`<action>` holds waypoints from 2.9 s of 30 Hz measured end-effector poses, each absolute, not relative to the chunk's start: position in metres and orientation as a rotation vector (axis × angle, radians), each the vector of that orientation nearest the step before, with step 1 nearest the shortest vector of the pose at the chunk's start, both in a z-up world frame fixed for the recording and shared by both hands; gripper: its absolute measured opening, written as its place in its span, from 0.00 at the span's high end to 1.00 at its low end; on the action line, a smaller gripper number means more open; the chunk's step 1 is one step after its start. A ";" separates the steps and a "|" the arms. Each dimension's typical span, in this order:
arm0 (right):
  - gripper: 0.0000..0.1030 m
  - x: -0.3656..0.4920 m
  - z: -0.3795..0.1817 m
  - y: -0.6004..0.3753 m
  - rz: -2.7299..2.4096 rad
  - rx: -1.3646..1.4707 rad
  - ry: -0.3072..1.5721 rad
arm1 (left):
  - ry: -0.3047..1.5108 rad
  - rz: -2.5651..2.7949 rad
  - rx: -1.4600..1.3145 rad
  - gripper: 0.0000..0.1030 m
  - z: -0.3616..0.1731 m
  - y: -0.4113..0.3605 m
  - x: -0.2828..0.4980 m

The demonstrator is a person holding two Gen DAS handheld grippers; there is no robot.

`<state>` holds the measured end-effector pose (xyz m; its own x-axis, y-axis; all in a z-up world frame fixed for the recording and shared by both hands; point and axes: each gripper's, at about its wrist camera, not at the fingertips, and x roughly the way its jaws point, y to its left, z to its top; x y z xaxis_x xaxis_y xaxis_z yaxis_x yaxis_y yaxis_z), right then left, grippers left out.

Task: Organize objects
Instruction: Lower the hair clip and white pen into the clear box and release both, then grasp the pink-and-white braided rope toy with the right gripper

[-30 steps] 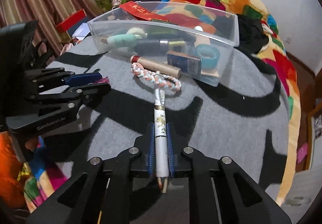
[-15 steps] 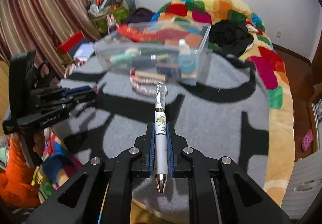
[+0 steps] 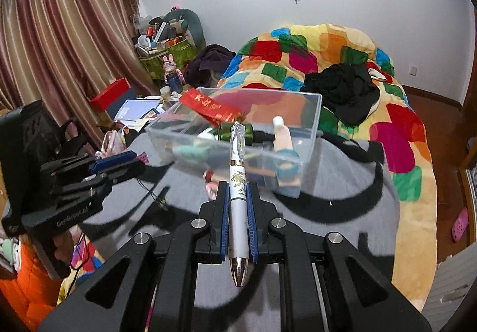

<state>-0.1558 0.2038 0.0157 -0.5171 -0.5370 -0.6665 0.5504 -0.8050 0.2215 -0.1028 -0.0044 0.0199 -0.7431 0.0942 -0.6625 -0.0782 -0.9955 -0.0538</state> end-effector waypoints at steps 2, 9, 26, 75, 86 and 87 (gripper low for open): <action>0.90 -0.165 0.016 0.198 -2.292 1.010 0.008 | -0.037 2.852 -1.080 0.81 0.023 -0.006 -0.108; 0.90 -0.196 0.013 0.182 -2.300 1.038 -0.029 | -0.079 2.887 -1.033 0.81 0.041 -0.018 -0.133; 0.90 -0.259 -0.019 0.158 -2.317 1.195 -0.012 | -0.248 2.802 -1.293 0.81 0.001 -0.048 -0.206; 0.92 -0.172 -0.065 0.144 -2.225 1.202 0.338 | -0.222 2.714 -1.423 0.32 -0.040 -0.033 -0.111; 0.93 -0.163 -0.045 0.190 -2.308 1.149 0.236 | -0.139 2.676 -1.455 0.22 -0.043 0.003 -0.147; 0.93 -0.163 -0.044 0.195 -2.318 1.147 0.224 | -0.128 2.674 -1.464 0.22 -0.044 0.006 -0.150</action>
<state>-0.1632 0.1949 -0.0443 -0.4929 -0.3927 -0.7764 0.5340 -0.8410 0.0864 -0.1504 0.0062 -0.0440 -0.5367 0.1192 -0.8353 -0.0389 -0.9924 -0.1166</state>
